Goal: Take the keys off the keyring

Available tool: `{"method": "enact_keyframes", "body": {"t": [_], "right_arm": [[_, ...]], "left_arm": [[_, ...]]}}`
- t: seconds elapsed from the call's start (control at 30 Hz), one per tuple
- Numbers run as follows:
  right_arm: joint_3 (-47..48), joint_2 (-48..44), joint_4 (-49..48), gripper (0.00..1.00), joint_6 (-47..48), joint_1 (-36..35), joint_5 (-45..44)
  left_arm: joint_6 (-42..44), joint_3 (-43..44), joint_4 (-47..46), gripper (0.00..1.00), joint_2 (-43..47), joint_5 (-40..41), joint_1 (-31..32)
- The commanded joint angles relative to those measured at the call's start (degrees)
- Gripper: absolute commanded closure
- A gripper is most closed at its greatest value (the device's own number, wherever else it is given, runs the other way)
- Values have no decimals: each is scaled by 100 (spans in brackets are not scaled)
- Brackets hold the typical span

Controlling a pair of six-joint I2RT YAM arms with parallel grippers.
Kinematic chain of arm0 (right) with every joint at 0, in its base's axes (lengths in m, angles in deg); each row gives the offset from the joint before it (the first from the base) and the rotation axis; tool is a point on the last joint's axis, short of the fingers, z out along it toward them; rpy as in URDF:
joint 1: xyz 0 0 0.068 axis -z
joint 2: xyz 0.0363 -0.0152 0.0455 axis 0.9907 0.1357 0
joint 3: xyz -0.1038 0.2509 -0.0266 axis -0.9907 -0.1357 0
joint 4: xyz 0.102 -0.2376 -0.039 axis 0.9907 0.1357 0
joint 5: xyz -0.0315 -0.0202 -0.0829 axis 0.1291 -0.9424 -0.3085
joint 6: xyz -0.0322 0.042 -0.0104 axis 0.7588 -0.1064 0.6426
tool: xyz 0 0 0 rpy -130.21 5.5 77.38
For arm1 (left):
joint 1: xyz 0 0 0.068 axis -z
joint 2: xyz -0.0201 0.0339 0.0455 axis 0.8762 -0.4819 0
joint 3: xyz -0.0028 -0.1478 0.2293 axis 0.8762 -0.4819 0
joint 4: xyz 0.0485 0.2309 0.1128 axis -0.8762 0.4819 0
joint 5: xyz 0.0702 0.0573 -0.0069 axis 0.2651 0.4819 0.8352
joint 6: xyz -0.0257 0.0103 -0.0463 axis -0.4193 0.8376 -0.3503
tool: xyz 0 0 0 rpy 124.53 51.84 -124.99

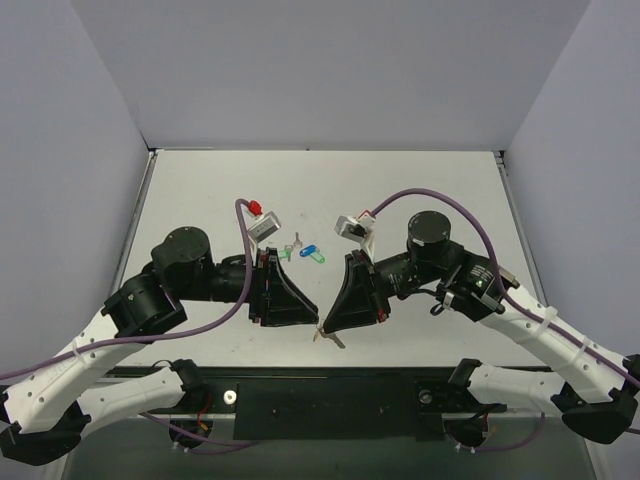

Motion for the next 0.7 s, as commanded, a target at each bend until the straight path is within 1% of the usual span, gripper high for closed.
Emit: {"method": "enact_keyframes", "body": {"t": [0.0, 0.17, 0.47, 0.6, 0.63, 0.67], "right_arm": [[337, 43, -187, 100, 119, 2, 199], [389, 105, -170, 100, 136, 2, 208], [425, 140, -170, 100, 163, 11, 172], [433, 114, -170, 100, 171, 11, 163], [442, 122, -170, 100, 171, 11, 164], [434, 114, -170, 100, 171, 2, 164]], "left_arm": [[83, 21, -181, 57, 17, -89, 82], [101, 30, -190, 60, -10, -62, 134], [65, 127, -225, 70, -124, -124, 301], [127, 162, -102, 79, -168, -115, 363], [136, 136, -102, 83, -177, -97, 372], [136, 136, -85, 86, -168, -89, 389]]}}
